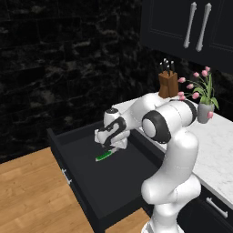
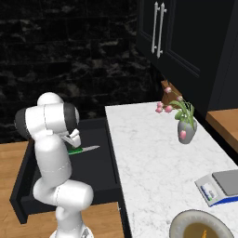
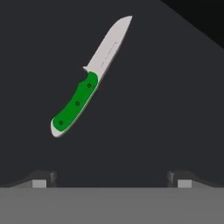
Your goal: Pick up the knife from the drawer and place it on the cutting board. Then place the meat from the plate to the cutting board.
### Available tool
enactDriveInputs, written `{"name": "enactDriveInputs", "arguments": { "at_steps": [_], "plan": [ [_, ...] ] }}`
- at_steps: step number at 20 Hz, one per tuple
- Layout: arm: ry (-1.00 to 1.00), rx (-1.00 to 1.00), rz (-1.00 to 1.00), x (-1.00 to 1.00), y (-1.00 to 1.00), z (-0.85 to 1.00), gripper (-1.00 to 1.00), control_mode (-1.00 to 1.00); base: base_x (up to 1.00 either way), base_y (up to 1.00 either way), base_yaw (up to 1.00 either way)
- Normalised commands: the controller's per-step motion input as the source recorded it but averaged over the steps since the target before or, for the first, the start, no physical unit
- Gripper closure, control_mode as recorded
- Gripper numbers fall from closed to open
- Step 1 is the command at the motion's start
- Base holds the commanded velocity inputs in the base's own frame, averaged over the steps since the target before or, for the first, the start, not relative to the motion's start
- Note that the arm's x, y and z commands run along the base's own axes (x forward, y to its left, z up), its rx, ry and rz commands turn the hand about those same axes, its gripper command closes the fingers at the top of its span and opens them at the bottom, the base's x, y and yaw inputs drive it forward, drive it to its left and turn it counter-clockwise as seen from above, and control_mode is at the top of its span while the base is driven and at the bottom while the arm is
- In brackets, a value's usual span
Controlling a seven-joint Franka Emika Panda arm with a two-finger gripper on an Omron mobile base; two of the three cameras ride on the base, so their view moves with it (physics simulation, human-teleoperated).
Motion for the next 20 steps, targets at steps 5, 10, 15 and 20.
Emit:
{"name": "enactDriveInputs", "arguments": {
  "at_steps": [5,10,15,20],
  "plan": [
    [0.0,-0.03,0.0,0.18,0.04,-0.17,-1.0,-1.0,0.0,0.0,0.0],
    [0.0,-0.01,0.0,0.21,0.0,-0.43,-1.0,-1.0,0.0,0.0,0.0],
    [0.0,0.0,0.0,0.24,0.0,-0.36,-1.0,-1.0,0.0,0.0,0.0],
    [0.02,0.0,-0.03,0.23,0.0,-0.16,-1.0,-1.0,0.0,0.0,0.0]
  ]
}}
